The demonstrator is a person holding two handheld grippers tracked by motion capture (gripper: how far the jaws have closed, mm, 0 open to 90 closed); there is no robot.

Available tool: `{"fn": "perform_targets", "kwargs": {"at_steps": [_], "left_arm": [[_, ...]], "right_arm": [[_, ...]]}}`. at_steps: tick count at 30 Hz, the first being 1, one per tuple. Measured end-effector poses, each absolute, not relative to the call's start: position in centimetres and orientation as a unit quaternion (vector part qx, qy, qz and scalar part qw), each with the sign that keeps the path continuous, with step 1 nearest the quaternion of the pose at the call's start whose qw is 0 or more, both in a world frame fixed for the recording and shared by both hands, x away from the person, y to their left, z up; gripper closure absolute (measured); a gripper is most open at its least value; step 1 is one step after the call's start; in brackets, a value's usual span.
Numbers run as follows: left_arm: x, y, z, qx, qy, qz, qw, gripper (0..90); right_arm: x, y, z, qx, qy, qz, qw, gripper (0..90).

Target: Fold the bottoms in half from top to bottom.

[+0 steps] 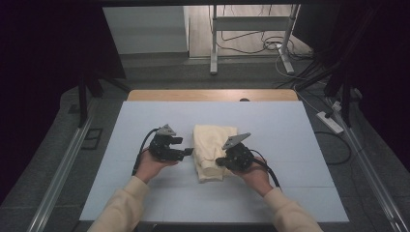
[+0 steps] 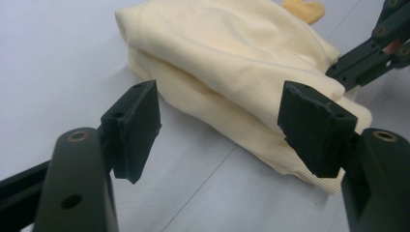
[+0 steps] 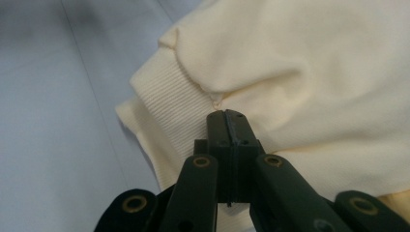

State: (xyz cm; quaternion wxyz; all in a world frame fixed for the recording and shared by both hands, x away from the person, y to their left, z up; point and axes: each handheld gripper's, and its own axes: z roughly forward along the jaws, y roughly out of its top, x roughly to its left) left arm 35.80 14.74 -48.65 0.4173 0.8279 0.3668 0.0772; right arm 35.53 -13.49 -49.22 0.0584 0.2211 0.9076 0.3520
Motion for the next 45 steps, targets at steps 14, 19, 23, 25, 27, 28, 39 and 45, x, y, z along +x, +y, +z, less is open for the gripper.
{"fn": "perform_targets", "kwargs": {"at_steps": [14, 19, 23, 25, 27, 28, 39, 45], "left_arm": [[35.8, 14.7, -48.7, 0.829, 0.366, 0.077, 0.415, 30.3], [35.6, 14.8, -48.5, 0.829, 0.366, 0.079, 0.416, 30.1], [35.3, 15.1, -48.3, 0.827, 0.368, 0.081, 0.418, 30.1], [35.2, 15.2, -48.3, 0.827, 0.369, 0.082, 0.417, 29.9], [35.1, 15.2, -48.4, 0.826, 0.369, 0.082, 0.417, 29.9], [35.0, 15.3, -48.4, 0.827, 0.369, 0.082, 0.416, 29.9], [33.7, 15.7, -48.4, 0.825, 0.370, 0.085, 0.418, 29.8], [32.8, 16.2, -48.6, 0.826, 0.372, 0.088, 0.415, 29.6]], "right_arm": [[35.1, -13.9, -50.4, 0.237, 0.891, 0.381, 0.064, 89.5], [35.3, -14.4, -50.0, 0.238, 0.887, 0.392, 0.056, 89.3], [35.4, -15.1, -49.2, 0.245, 0.880, 0.403, 0.063, 89.3], [35.3, -15.5, -48.7, 0.244, 0.878, 0.406, 0.066, 88.6], [35.2, -16.0, -48.3, 0.241, 0.878, 0.407, 0.072, 88.5], [35.1, -16.3, -48.1, 0.244, 0.877, 0.407, 0.075, 88.5], [33.5, -20.0, -47.9, 0.271, 0.870, 0.404, 0.085, 87.7], [33.1, -22.4, -48.5, 0.295, 0.866, 0.393, 0.092, 83.6]]}}
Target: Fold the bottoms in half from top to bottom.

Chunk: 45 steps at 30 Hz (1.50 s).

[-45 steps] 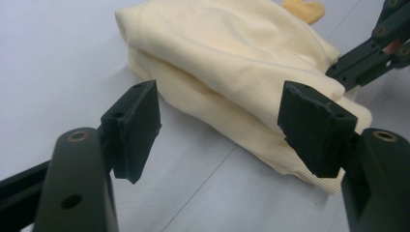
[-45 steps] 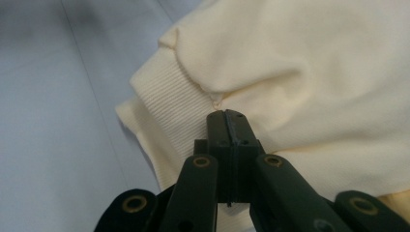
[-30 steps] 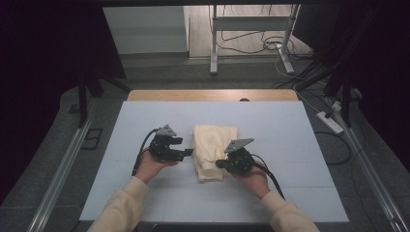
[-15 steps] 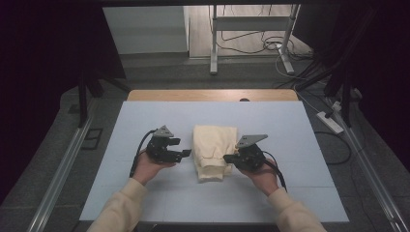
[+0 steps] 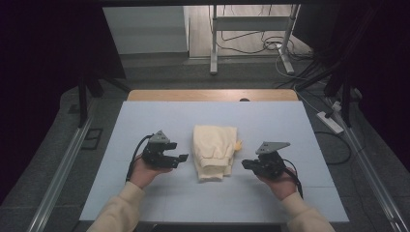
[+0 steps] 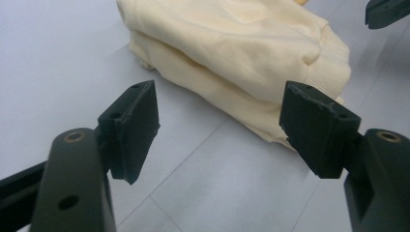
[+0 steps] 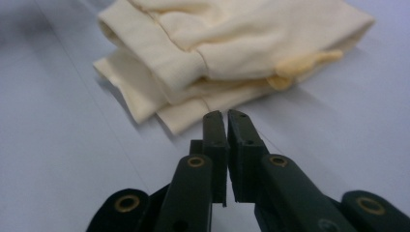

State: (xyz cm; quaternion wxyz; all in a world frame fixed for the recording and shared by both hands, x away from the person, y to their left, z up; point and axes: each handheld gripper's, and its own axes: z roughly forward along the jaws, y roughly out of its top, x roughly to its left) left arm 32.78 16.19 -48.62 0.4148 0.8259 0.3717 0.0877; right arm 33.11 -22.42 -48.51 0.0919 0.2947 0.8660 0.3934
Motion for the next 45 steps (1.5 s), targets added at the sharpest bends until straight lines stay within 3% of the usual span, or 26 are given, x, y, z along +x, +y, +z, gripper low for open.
{"fn": "perform_targets", "kwargs": {"at_steps": [6, 11, 28, 45], "left_arm": [[32.0, 16.5, -49.0, 0.827, 0.372, 0.086, 0.412, 29.6], [31.2, 17.0, -49.1, 0.826, 0.373, 0.089, 0.413, 29.4], [28.9, 19.4, -50.1, 0.827, 0.386, 0.091, 0.399, 29.5], [28.2, 20.0, -50.4, 0.830, 0.385, 0.083, 0.394, 29.3]], "right_arm": [[32.3, -24.1, -48.7, 0.312, 0.855, 0.401, 0.106, 59.5], [31.5, -25.3, -48.9, 0.325, 0.848, 0.401, 0.116, 48.1], [29.9, -28.8, -49.5, 0.350, 0.851, 0.369, 0.129, 41.1], [30.0, -29.1, -49.2, 0.344, 0.849, 0.375, 0.138, 38.9]]}}
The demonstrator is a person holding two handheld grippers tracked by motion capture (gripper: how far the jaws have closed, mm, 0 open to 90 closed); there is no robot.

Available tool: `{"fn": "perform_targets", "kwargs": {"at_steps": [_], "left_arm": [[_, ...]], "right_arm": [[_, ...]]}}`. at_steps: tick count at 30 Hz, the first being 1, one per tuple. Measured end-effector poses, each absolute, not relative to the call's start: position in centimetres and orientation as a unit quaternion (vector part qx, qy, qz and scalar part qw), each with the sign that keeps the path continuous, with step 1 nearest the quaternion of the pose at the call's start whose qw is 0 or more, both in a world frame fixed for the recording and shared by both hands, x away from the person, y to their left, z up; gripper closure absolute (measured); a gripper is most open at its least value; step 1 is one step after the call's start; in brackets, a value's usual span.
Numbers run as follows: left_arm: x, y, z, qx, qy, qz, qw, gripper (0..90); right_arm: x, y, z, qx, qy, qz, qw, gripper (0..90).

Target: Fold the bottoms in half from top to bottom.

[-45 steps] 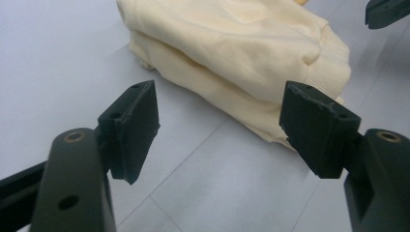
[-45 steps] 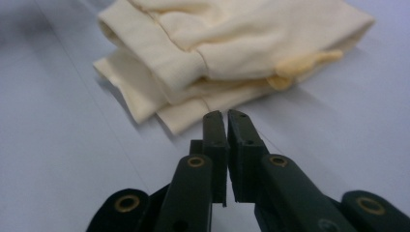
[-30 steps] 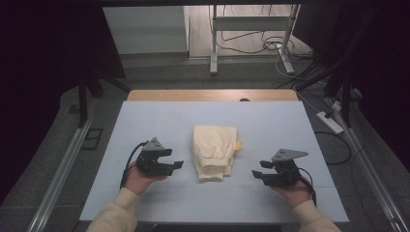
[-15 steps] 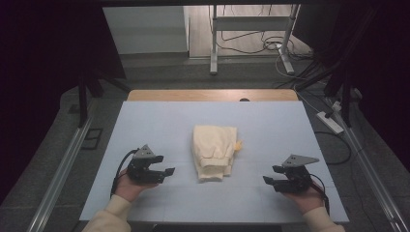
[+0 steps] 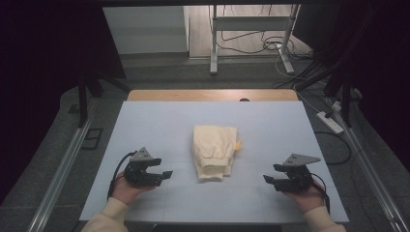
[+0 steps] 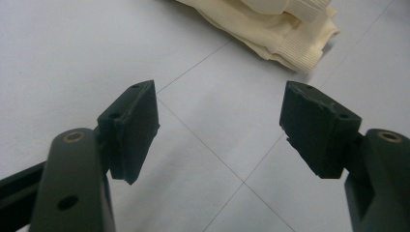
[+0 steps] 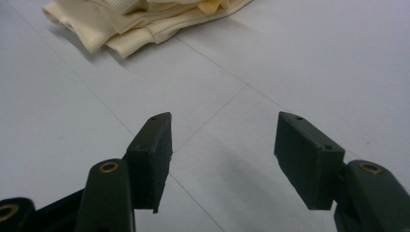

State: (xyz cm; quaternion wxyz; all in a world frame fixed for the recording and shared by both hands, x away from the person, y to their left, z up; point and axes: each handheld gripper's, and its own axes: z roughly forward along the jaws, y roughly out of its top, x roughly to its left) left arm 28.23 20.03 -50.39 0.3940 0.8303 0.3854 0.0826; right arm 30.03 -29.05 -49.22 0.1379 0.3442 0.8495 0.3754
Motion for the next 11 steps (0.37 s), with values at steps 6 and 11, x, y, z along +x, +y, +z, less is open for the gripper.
{"fn": "perform_targets", "kwargs": {"at_steps": [6, 11], "left_arm": [[28.23, 20.04, -50.33, 0.829, 0.385, 0.083, 0.396, 29.2], [28.20, 20.02, -50.24, 0.828, 0.385, 0.083, 0.399, 29.1]], "right_arm": [[30.10, -29.02, -49.21, 0.341, 0.850, 0.376, 0.137, 38.6], [30.16, -29.15, -49.21, 0.341, 0.850, 0.377, 0.136, 38.5]]}}
